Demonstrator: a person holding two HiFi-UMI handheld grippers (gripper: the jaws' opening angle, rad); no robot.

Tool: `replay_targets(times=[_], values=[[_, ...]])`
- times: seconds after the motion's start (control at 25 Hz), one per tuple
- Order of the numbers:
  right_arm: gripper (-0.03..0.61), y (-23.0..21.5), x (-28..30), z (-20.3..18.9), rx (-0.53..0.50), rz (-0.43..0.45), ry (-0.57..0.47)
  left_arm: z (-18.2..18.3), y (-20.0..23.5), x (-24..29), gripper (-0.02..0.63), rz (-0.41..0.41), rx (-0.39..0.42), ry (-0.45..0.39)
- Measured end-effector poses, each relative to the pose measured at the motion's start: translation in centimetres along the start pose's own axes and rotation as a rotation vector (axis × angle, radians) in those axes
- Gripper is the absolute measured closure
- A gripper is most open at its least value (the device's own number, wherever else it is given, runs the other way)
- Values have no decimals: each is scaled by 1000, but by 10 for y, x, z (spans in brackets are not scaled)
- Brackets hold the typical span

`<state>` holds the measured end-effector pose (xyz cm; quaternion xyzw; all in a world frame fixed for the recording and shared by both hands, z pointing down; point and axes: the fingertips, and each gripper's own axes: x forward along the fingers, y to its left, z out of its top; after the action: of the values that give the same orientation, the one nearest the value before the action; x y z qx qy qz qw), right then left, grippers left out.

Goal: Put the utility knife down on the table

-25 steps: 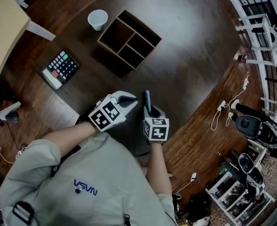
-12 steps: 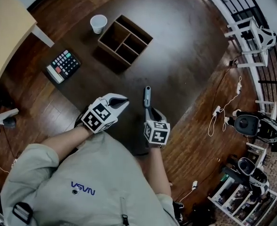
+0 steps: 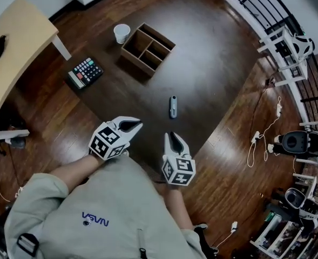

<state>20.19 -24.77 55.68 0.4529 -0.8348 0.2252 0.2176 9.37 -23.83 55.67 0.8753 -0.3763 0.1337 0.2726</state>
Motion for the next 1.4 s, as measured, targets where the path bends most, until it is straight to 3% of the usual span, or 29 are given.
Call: replay_targets(times=[0.16, 0.28, 0.52, 0.76, 0.92, 1.16, 1.4], values=[[520, 29, -20, 0, 14, 77, -117, -24, -15, -31, 612, 37, -7, -2], [562, 57, -26, -2, 33, 137, -161, -40, -10, -61, 612, 109, -46, 0], [575, 99, -34, -8, 16, 243, -167, -35, -13, -95, 612, 159, -42, -30], [575, 110, -48, -15, 1, 228, -142, -29, -32, -112, 612, 121, 50, -47], [575, 131, -53, -12, -14, 212, -145, -49, -39, -128, 612, 87, 77, -32], [575, 193, -53, -32, -41, 194, -100, -74, -27, -174, 612, 66, 80, -55], [575, 267, -83, -48, -104, 122, -92, -84, -33, -242, 612, -30, 122, -125]])
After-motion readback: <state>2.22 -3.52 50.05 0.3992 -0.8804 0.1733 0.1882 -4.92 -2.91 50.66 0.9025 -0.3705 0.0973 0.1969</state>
